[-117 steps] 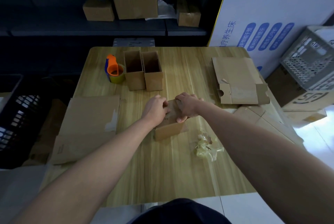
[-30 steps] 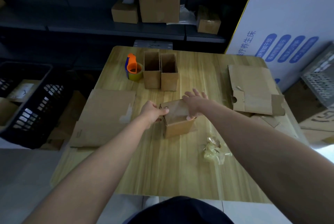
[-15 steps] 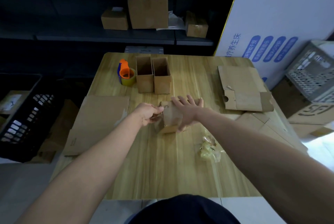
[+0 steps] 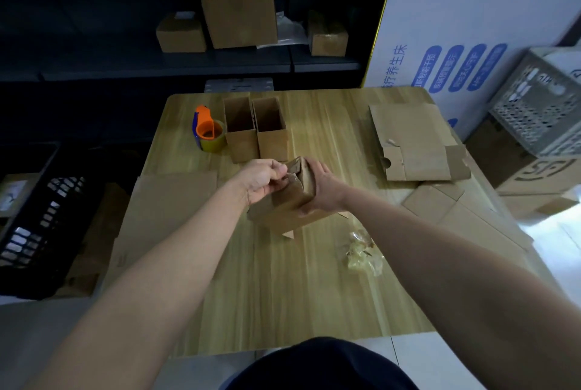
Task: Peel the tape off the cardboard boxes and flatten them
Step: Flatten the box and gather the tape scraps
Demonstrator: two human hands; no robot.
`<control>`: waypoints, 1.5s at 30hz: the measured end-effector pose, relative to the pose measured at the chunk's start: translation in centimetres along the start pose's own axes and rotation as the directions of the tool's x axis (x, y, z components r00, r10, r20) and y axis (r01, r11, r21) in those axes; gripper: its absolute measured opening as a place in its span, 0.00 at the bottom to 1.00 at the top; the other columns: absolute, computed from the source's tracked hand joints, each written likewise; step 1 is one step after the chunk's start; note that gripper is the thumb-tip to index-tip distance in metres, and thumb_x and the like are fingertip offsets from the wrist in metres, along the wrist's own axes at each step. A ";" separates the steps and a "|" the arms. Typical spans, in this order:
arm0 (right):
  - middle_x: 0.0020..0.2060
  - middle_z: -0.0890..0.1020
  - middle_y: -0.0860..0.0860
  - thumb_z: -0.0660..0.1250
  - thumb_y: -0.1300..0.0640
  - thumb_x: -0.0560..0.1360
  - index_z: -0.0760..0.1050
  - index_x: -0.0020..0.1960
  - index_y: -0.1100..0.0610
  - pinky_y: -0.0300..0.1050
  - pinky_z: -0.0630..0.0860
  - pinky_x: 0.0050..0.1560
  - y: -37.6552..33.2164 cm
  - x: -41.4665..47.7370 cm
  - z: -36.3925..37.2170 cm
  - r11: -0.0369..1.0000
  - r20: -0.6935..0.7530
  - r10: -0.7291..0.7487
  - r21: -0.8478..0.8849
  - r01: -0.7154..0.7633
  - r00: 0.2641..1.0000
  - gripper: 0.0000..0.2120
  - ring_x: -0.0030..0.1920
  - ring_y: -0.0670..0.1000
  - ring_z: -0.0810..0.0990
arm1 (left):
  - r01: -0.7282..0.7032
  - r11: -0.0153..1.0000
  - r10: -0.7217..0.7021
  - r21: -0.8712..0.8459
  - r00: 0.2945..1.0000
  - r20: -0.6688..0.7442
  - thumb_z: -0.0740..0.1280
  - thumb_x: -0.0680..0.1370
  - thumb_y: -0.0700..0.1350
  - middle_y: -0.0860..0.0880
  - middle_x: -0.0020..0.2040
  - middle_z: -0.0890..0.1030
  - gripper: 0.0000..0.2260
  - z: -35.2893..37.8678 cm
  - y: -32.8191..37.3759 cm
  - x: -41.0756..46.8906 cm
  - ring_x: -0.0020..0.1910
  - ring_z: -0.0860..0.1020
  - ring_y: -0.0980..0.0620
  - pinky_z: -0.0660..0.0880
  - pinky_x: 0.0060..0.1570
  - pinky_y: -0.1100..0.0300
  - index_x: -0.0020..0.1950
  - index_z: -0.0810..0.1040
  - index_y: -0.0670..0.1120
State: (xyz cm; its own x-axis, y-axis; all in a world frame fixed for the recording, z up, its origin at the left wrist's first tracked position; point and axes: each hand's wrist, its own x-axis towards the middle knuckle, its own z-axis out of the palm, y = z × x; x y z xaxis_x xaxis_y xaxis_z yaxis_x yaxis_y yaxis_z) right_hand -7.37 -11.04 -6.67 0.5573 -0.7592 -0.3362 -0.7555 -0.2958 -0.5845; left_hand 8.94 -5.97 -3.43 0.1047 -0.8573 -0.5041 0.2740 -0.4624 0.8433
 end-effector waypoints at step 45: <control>0.68 0.63 0.51 0.78 0.51 0.58 0.54 0.72 0.52 0.61 0.45 0.73 4.0 2.8 -4.5 0.910 -0.231 -0.064 -0.413 -0.038 0.971 0.49 0.71 0.56 0.59 | -0.059 0.984 -0.039 -0.166 0.846 -0.531 0.73 0.70 0.33 0.44 0.46 0.83 0.10 -4.7 -2.5 5.0 0.42 0.81 0.51 0.79 0.42 0.61 0.50 0.80 0.40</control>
State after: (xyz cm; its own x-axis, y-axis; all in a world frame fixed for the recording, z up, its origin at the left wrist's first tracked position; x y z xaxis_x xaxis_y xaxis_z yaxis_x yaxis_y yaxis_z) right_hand -10.42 -16.93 -6.67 0.5101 -0.8519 -0.1186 -0.8509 -0.4798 -0.2137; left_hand 13.28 -8.08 -8.94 0.5857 -0.5871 -0.5588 0.4225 -0.3673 0.8286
